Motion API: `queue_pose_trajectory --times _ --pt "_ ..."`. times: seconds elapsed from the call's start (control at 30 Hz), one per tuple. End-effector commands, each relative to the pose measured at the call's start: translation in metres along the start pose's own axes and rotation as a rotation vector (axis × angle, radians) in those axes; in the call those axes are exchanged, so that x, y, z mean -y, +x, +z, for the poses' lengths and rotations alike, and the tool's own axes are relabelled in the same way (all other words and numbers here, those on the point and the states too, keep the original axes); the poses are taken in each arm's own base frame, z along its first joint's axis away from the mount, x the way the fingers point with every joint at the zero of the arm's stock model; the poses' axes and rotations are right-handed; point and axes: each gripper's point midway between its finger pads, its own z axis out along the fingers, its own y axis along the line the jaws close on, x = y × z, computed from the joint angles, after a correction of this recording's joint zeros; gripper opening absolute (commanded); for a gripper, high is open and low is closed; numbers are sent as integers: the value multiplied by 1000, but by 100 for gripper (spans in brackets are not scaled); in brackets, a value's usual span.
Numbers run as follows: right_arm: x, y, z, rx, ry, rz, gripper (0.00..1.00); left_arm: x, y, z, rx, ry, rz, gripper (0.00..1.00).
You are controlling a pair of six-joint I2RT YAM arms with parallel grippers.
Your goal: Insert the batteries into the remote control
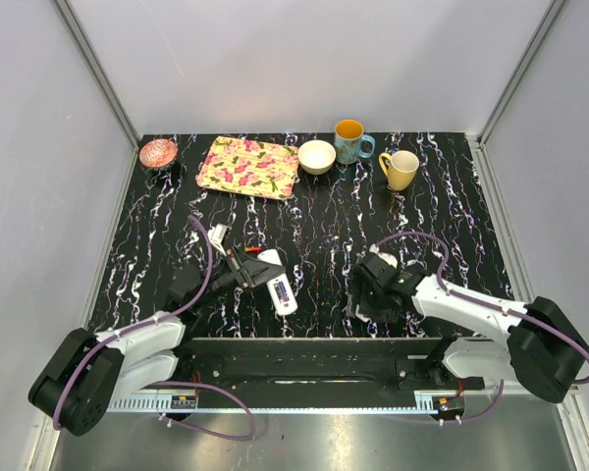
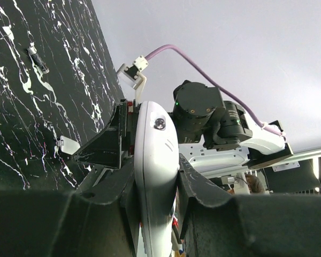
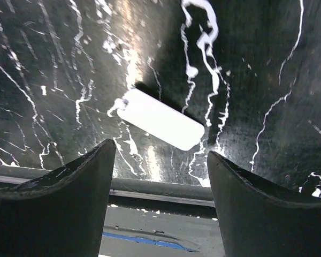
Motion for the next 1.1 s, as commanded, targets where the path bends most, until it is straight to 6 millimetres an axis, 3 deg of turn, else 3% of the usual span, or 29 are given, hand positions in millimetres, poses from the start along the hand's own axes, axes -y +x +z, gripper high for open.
queue_pose_trajectory --times 0.0,0.2,0.47,0.77,0.87,0.97,1.07 --pt "-17 4 0 23 -118 169 78 17 -1 -4 8 79 37 0" --pt "-19 11 9 -4 -135 175 78 15 1 -5 7 72 37 0" --pt "-26 2 31 -2 -105 138 79 12 1 -6 9 61 32 0" --pt "-29 -23 47 56 -31 58 82 7 3 -7 8 42 37 0" --pt "-44 -36 49 59 -52 22 81 8 3 -7 5 50 43 0" --pt "-69 -56 27 113 -136 1 81 14 3 -8 2 71 42 0" --pt "-68 -63 8 162 -153 8 82 14 2 -9 11 62 53 0"
